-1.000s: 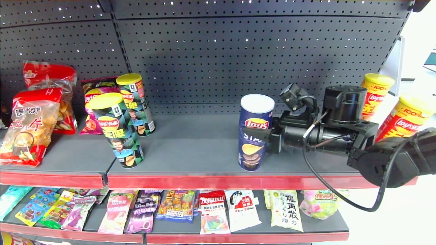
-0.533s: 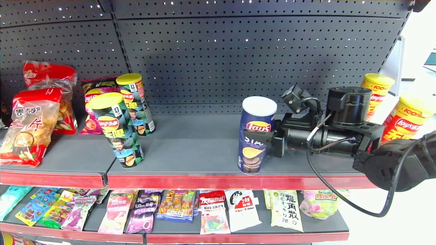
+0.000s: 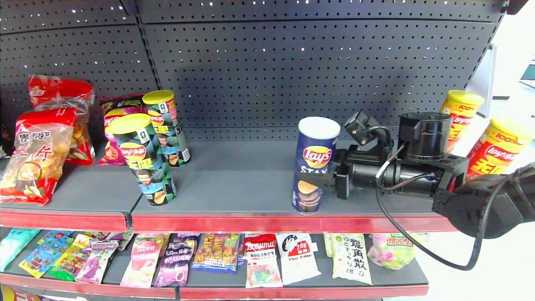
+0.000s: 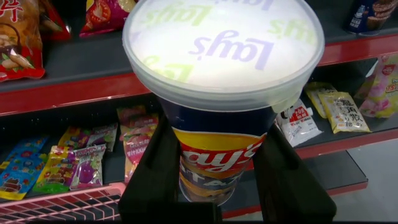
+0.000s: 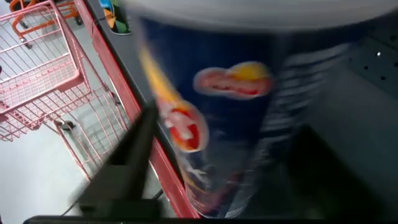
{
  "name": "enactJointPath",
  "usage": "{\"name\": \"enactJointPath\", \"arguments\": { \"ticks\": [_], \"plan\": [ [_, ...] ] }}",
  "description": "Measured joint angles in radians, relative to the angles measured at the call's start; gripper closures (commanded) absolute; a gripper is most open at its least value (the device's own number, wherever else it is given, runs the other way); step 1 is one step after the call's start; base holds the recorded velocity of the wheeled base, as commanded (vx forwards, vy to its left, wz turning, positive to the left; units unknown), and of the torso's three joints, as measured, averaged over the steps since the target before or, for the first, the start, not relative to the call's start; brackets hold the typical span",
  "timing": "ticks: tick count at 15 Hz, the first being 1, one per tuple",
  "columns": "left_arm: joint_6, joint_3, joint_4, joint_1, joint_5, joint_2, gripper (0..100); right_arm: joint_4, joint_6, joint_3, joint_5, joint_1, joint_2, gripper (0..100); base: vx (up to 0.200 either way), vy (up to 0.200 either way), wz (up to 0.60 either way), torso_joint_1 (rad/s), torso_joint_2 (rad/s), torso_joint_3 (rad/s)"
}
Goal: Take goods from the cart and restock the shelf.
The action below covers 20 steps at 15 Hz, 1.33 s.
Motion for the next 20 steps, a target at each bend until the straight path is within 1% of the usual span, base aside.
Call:
{"name": "enactJointPath", "arguments": {
  "ticks": [4, 7, 10, 12, 13, 15, 17, 19, 20],
  "plan": [
    [0.0, 0.0, 0.0, 0.0, 0.0, -0.001, 100, -0.007, 0.003, -0.006, -0.003, 0.002, -0.001, 0, 0.0, 0.0, 0.0, 0.0, 0.0, 0.0],
    [0.0, 0.0, 0.0, 0.0, -0.002, -0.002, 100, -0.008, 0.004, 0.033, -0.015, -0.014, -0.039, 0, 0.0, 0.0, 0.0, 0.0, 0.0, 0.0],
    [0.0, 0.0, 0.0, -0.001, -0.007, -0.001, 100, -0.008, 0.009, 0.154, -0.056, -0.039, -0.135, 0, 0.0, 0.0, 0.0, 0.0, 0.0, 0.0],
    [-0.001, 0.0, 0.0, -0.002, -0.033, 0.0, 100, -0.008, 0.013, 0.241, -0.082, -0.056, -0.225, 0, 0.0, 0.0, 0.0, 0.0, 0.0, 0.0],
    [-0.001, 0.0, 0.0, -0.002, -0.036, 0.0, 100, -0.008, 0.014, 0.279, -0.099, -0.066, -0.273, 0, 0.0, 0.0, 0.0, 0.0, 0.0, 0.0],
    [-0.007, -0.013, -0.003, -0.002, -0.038, 0.003, 100, -0.003, 0.014, 0.346, -0.165, -0.079, -0.373, 0, 0.0, 0.0, 0.0, 0.0, 0.0, 0.0],
    [-0.008, -0.033, -0.001, -0.002, -0.038, 0.007, 100, 0.002, 0.014, 0.432, -0.271, -0.094, -0.519, 0, 0.0, 0.0, 0.0, 0.0, 0.0, 0.0],
    [-0.007, -0.056, 0.0, -0.001, -0.04, 0.013, 100, 0.028, 0.014, 0.541, -0.358, -0.141, -0.7, 0, 0.0, 0.0, 0.0, 0.0, 0.0, 0.0],
    [-0.008, -0.073, -0.003, -0.002, -0.04, 0.016, 100, 0.075, 0.014, 0.583, -0.387, -0.181, -0.806, 0, 0.0, 0.0, 0.0, 0.0, 0.0, 0.0]
  ]
}}
